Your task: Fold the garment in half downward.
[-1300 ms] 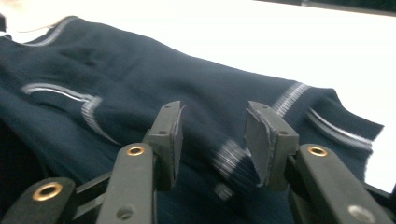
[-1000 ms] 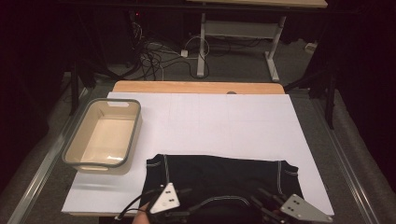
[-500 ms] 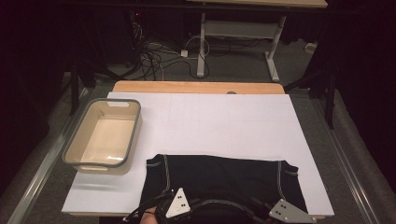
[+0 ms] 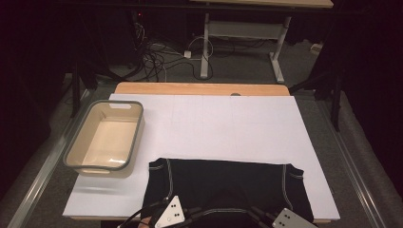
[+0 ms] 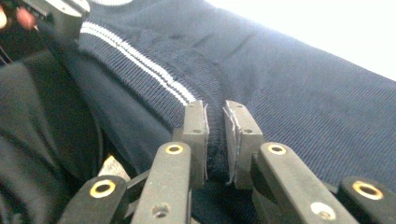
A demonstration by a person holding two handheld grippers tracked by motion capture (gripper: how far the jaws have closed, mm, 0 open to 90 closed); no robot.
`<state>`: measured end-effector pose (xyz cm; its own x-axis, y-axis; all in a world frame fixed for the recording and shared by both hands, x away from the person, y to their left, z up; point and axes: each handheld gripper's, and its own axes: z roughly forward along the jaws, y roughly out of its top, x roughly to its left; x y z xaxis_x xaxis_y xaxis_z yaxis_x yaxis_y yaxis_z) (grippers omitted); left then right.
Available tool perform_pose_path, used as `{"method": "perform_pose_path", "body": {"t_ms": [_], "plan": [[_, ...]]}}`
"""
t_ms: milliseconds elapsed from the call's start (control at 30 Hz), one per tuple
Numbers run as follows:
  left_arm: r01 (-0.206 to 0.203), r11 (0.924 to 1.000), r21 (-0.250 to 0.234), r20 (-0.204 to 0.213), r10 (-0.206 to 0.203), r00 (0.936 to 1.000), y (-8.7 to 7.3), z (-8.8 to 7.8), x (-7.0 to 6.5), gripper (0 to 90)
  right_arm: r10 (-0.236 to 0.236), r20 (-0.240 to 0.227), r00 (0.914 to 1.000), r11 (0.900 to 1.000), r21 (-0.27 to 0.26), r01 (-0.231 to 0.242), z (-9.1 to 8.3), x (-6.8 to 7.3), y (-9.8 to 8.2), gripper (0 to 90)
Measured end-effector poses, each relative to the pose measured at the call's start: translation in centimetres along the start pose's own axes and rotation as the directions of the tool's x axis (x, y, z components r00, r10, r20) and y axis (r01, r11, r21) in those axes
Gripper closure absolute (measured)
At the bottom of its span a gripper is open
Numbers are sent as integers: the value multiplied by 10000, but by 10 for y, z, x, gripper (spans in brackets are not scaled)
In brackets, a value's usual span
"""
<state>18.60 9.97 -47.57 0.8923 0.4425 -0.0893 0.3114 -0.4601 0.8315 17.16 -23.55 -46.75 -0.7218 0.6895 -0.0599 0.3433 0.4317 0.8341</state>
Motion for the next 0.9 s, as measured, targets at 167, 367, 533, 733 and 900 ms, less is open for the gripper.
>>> {"method": "perform_pose_path", "body": {"t_ms": [167, 367, 533, 733, 900], "plan": [[509, 9980, 387, 406, -524, 9978, -13, 5, 4, 785, 129, -435, 9990, 9980, 622, -102, 7, 6, -11, 724], [763, 9964, -378, 323, -751, 9967, -16, -2, 19, 573, 614, -535, 9967, 9981, -28, -616, -1, -2, -6, 536], [1133, 9919, -581, -693, -1173, 9907, -23, -15, 46, 405, 1104, -31, 9939, 9935, -290, -1104, -8, -25, -10, 419], [1646, 9840, -677, -1669, -1739, 9705, -35, -29, 76, 293, 1672, 555, 9844, 9847, -585, -1640, -17, -50, -18, 299], [2114, 9744, -768, -2195, -2233, 9497, -44, -36, 94, 182, 1961, 1061, 9748, 9796, -662, -1899, -20, -65, -26, 176]]}}
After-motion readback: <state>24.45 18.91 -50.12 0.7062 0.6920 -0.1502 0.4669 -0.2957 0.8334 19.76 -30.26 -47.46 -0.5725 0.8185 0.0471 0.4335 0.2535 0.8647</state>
